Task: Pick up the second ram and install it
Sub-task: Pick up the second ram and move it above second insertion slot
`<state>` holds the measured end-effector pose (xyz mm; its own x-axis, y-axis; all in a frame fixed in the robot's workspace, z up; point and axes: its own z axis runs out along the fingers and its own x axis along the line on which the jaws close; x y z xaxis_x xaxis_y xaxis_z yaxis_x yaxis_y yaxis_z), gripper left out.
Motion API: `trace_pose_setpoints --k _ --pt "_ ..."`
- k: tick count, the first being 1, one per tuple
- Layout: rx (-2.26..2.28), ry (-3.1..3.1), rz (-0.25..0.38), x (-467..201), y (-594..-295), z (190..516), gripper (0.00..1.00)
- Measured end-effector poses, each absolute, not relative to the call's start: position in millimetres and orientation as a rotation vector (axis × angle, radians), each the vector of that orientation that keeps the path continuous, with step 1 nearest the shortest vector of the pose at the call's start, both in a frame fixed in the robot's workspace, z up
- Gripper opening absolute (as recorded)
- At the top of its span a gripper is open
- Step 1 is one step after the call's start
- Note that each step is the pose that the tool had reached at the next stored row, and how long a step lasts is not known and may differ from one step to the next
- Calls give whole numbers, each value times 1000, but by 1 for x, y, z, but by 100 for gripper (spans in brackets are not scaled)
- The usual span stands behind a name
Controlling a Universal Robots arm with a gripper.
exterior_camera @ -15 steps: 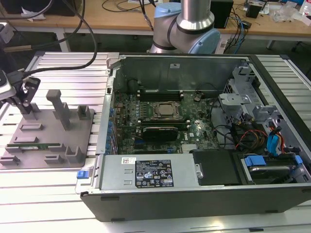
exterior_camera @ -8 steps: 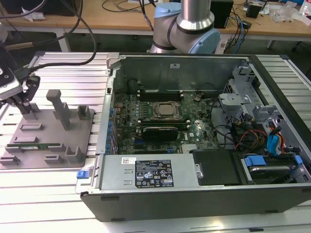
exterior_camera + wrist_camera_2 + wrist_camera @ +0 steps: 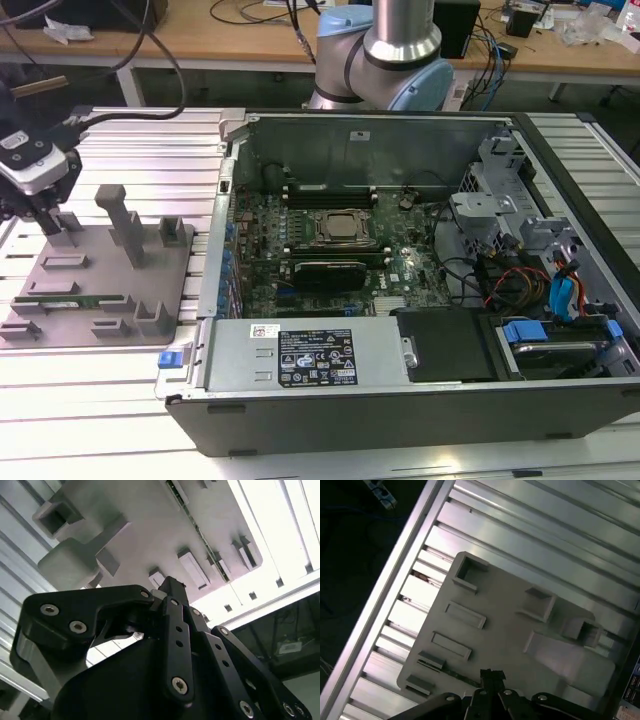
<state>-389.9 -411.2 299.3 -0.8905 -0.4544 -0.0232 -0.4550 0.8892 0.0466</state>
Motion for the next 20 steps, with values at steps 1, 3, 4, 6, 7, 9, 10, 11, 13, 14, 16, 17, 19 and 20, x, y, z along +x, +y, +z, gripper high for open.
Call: trace_pose_setpoints --k 1,3,4,6,7,9,10,11,13,14,16,17,19,20 --pt "-759 3036 79 -390 -411 299 8" --pt "-881 3005 80 -390 -411 299 8" --pt "-945 2987 80 -390 -411 299 8" --pt "-1076 2944 80 -390 -411 299 8" --pt "-1113 2932 80 -390 -411 299 8" --pt "-1195 2901 80 -390 -411 299 8" --pt "-1223 2890 80 -390 -411 299 8" --pt "-1249 2879 80 -390 -411 299 8" --pt "-1354 2833 80 -390 -411 299 8" --pt "-1390 2816 80 -390 -411 299 8" --pt "-1450 2787 80 -390 -411 299 8" --pt "-1474 2775 80 -390 -411 299 8" --pt "-1568 2725 80 -390 -411 299 8" --pt "-1594 2711 79 -390 -411 299 8"
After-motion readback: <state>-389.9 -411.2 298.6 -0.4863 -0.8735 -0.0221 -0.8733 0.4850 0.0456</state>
